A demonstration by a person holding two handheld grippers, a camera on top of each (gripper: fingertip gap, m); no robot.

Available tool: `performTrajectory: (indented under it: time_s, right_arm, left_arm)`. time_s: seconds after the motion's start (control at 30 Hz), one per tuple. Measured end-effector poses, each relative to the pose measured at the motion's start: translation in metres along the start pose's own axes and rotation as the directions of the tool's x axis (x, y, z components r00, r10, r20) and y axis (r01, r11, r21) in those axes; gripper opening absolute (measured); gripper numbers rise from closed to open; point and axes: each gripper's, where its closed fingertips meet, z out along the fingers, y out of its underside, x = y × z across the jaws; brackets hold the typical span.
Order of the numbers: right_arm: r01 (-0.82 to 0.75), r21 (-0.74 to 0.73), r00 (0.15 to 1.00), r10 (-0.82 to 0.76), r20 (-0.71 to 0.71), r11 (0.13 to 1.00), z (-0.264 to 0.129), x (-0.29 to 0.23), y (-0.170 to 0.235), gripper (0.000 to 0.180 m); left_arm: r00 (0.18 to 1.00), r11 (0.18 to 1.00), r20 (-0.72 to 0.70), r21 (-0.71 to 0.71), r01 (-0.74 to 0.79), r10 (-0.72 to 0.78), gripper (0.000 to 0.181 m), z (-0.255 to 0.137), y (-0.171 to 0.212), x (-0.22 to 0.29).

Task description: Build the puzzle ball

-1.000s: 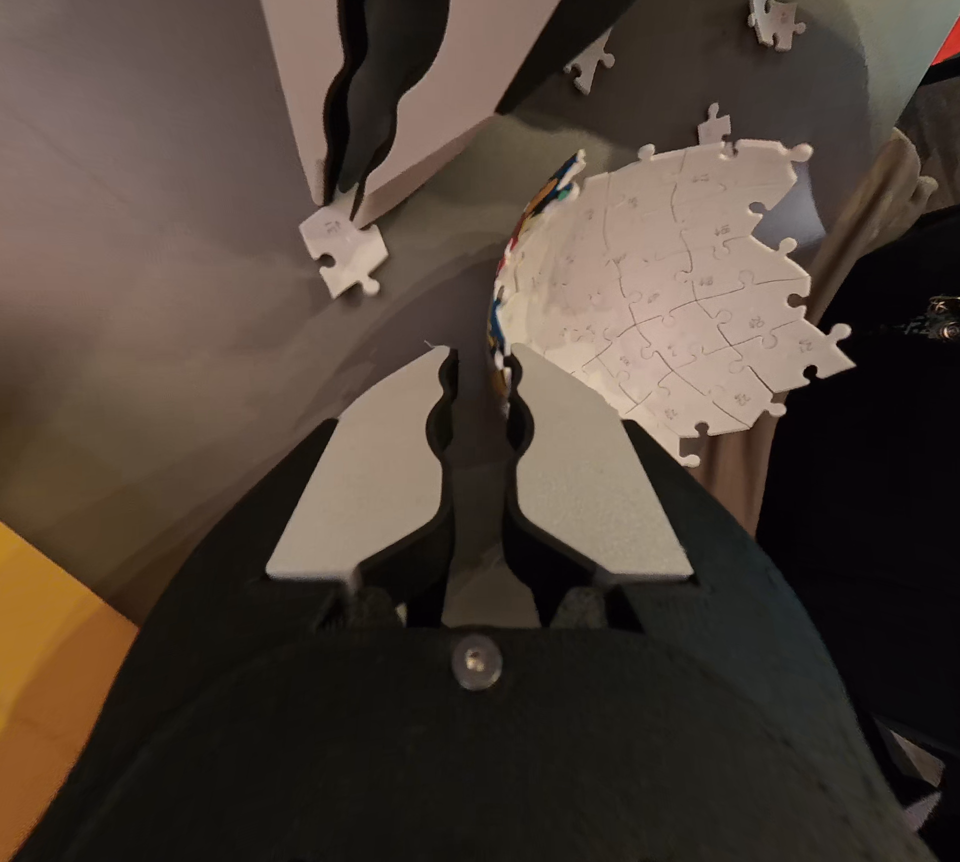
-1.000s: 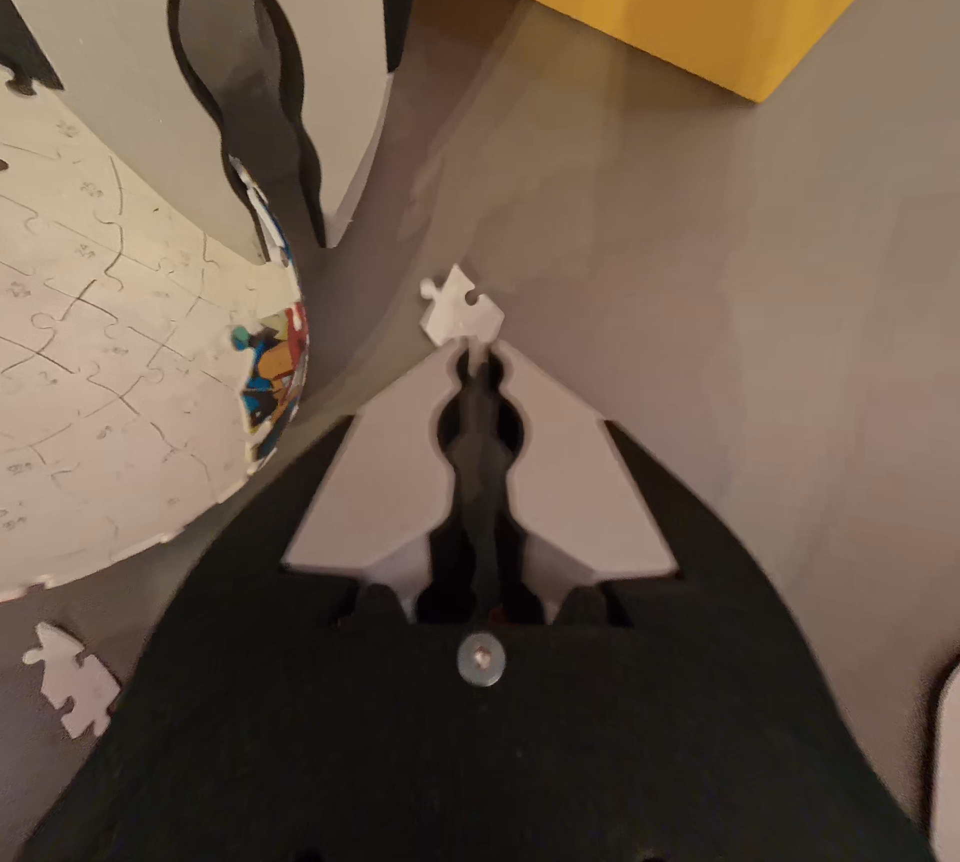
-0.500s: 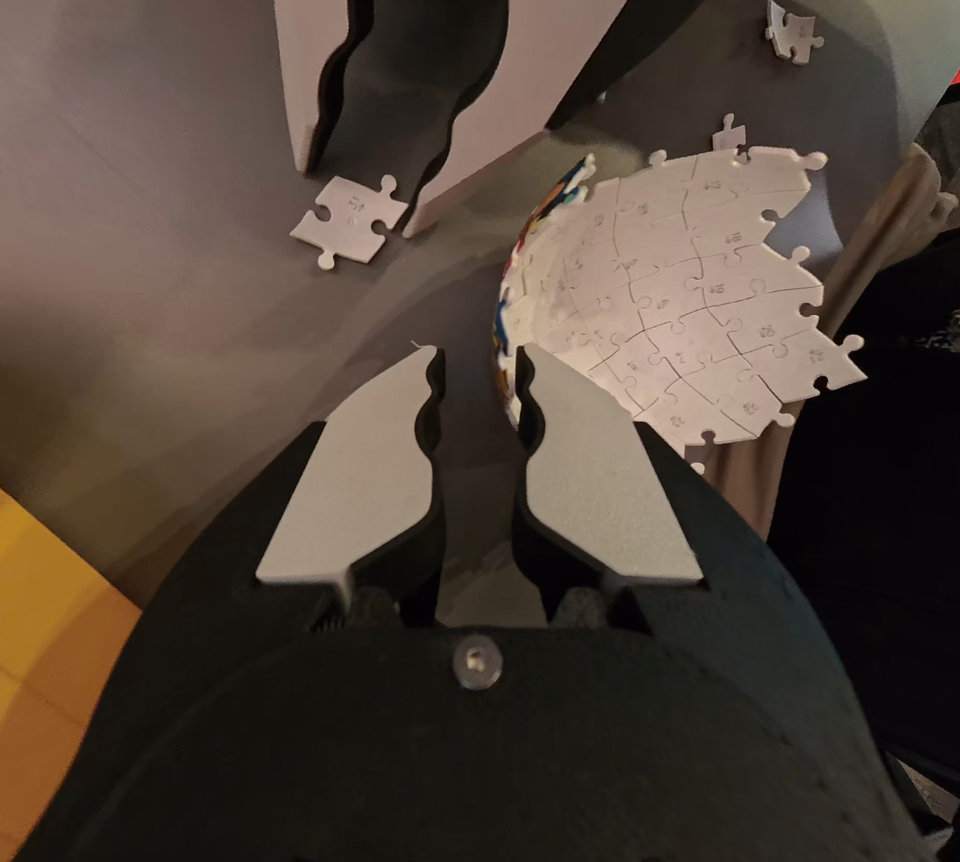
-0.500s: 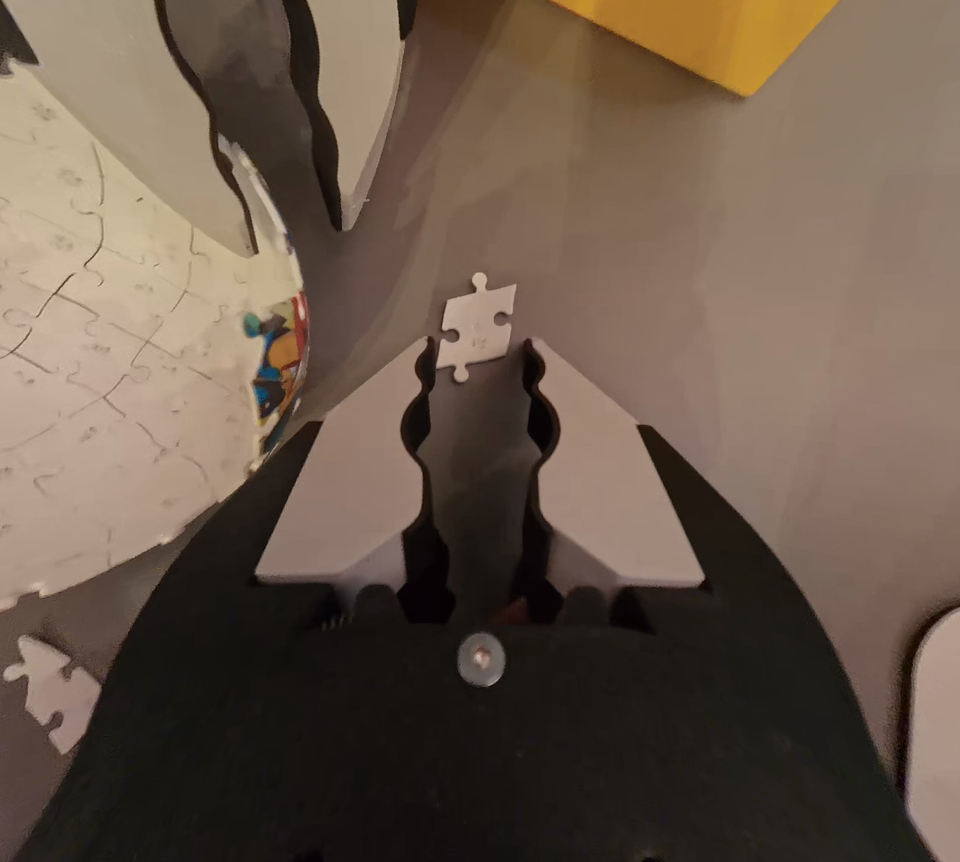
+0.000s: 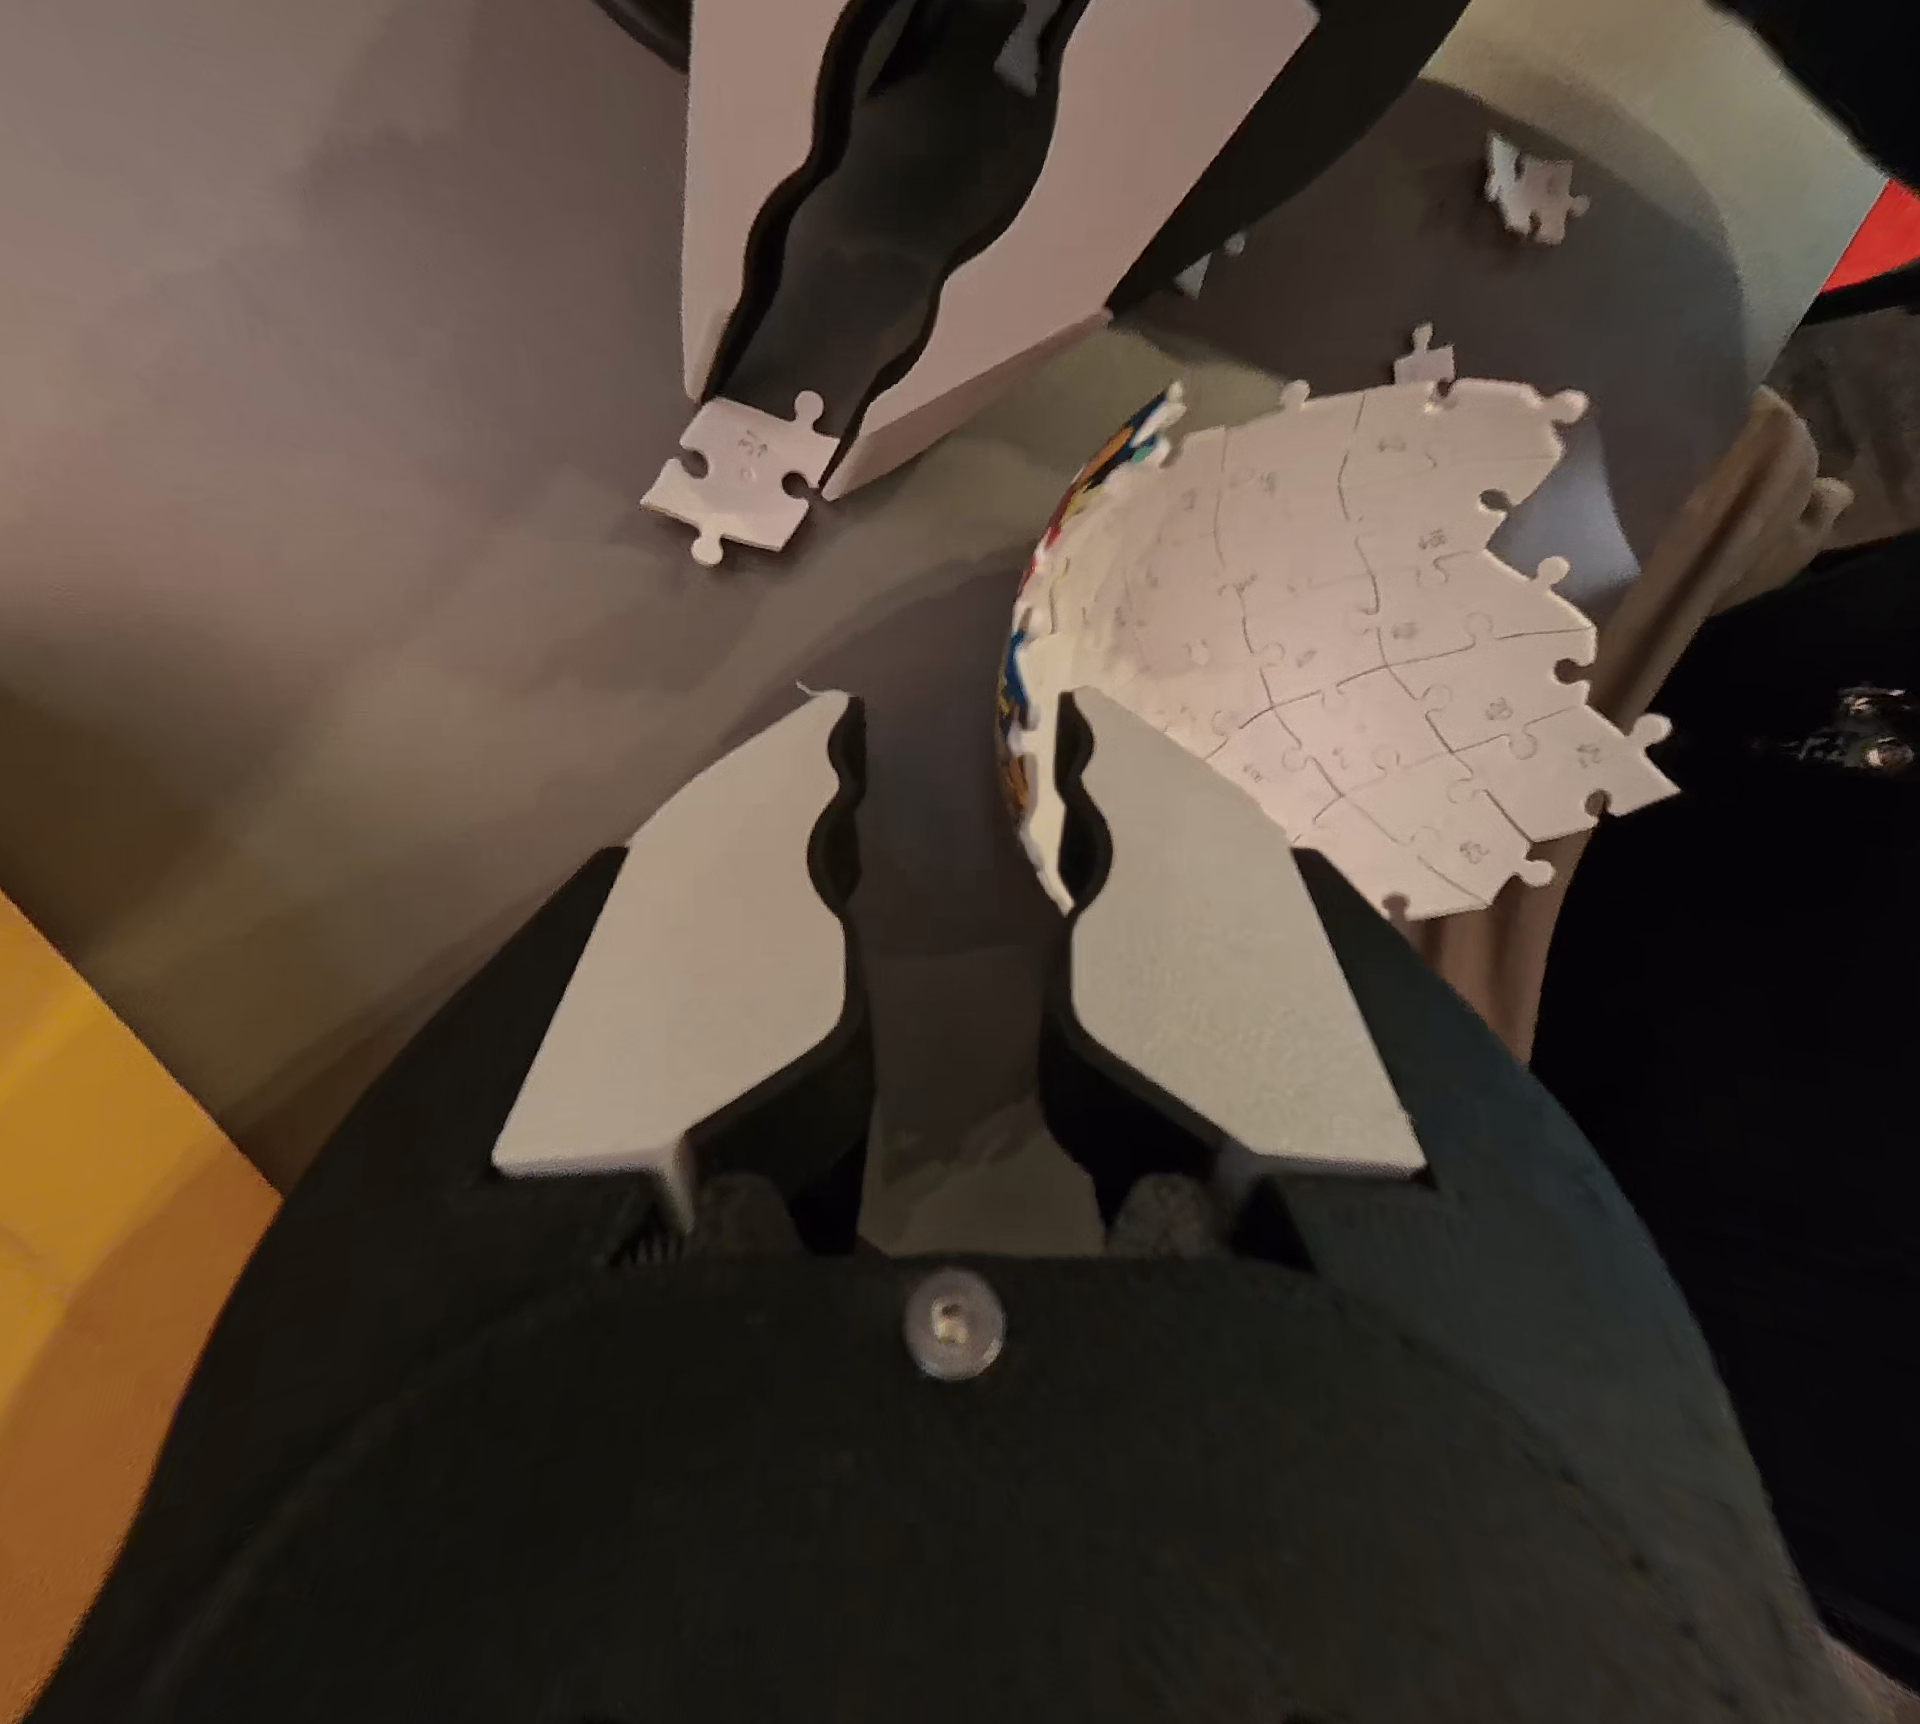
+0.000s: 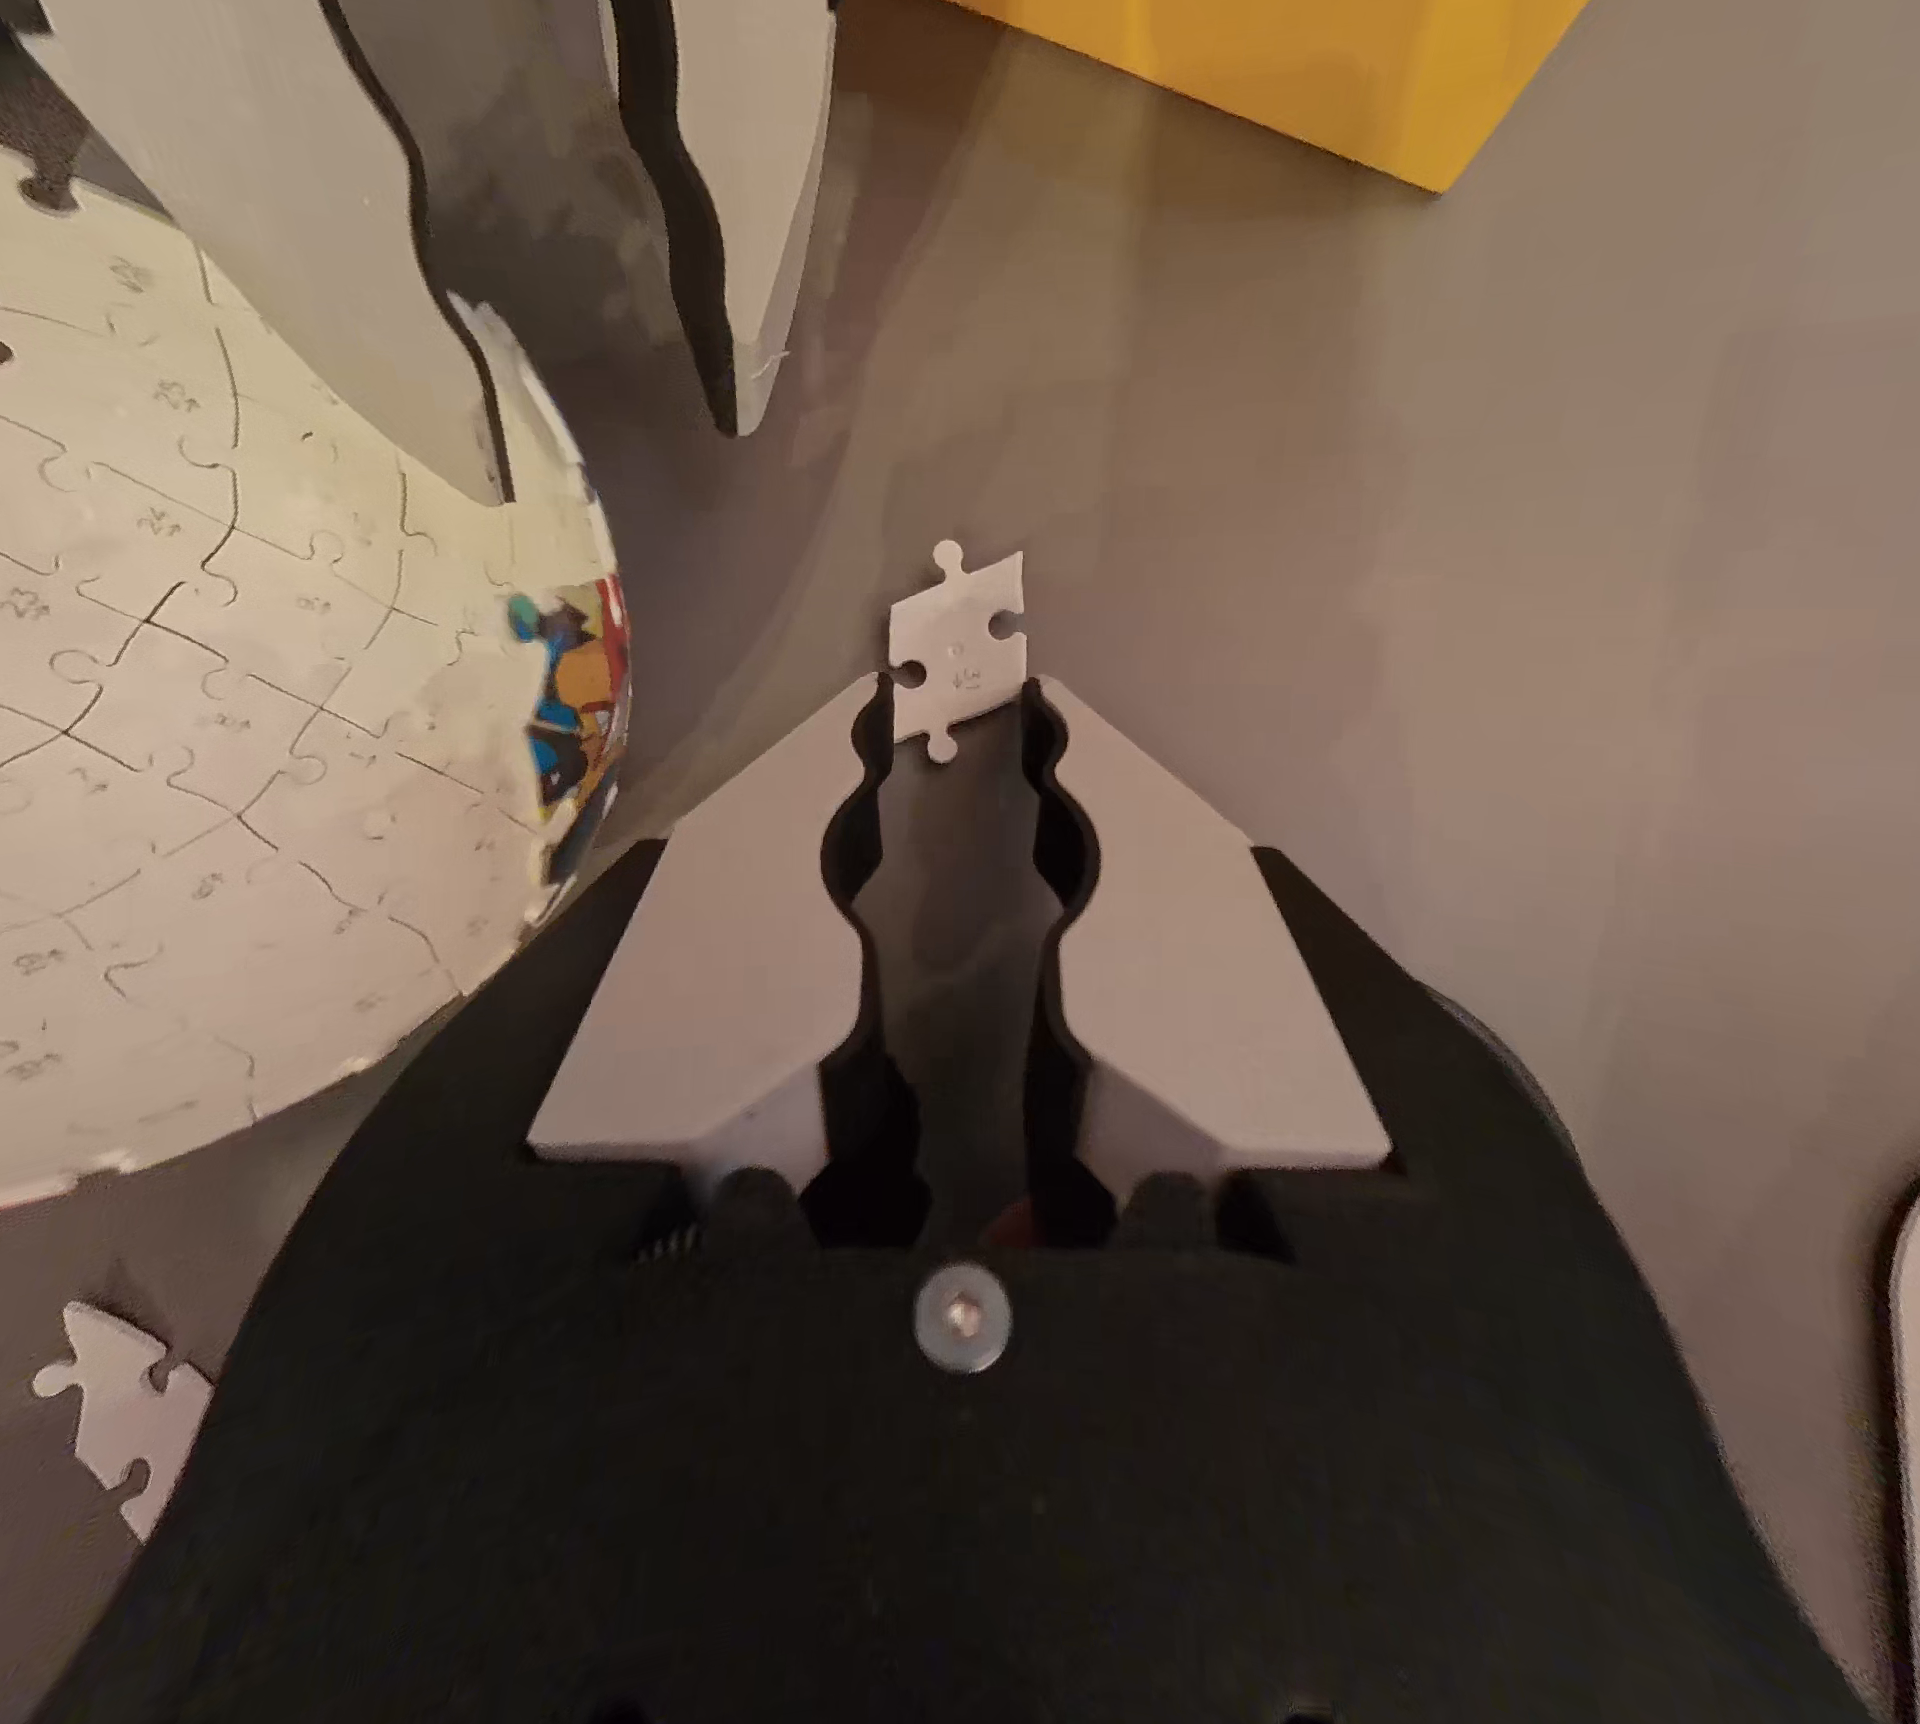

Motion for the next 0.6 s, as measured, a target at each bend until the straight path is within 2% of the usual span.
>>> performTrajectory:
  time_s: [0.1,0.23,0.37,0.47,0.6]
  right_arm:
    - [-0.002,0.043,1.000,0.003,-0.024,0.999,-0.009,0.003,-0.004,0.023]
    - [0.020,0.109,0.996,-0.010,-0.085,0.994,-0.028,0.009,-0.017,0.023]
    - [0.095,0.154,0.985,-0.071,-0.156,0.983,-0.052,0.010,-0.038,0.023]
    - [0.159,0.164,0.972,-0.125,-0.198,0.974,-0.062,0.004,-0.054,0.023]
    - [0.242,0.131,0.941,-0.200,-0.272,0.961,-0.068,0.001,-0.064,0.023]
  left_arm:
    - [0.999,0.997,-0.002,0.070,0.034,-0.034,0.036,-0.008,-0.010,-0.003]
    - [0.995,0.972,0.004,0.216,0.095,-0.098,0.026,-0.024,-0.033,-0.013]
    - [0.990,0.943,0.044,0.313,0.113,-0.134,0.027,-0.036,-0.055,-0.024]
    - [0.991,0.936,0.037,0.333,0.110,-0.130,0.027,-0.036,-0.066,-0.022]
    - [0.992,0.919,-0.010,0.375,0.122,-0.128,0.014,-0.036,-0.076,-0.015]
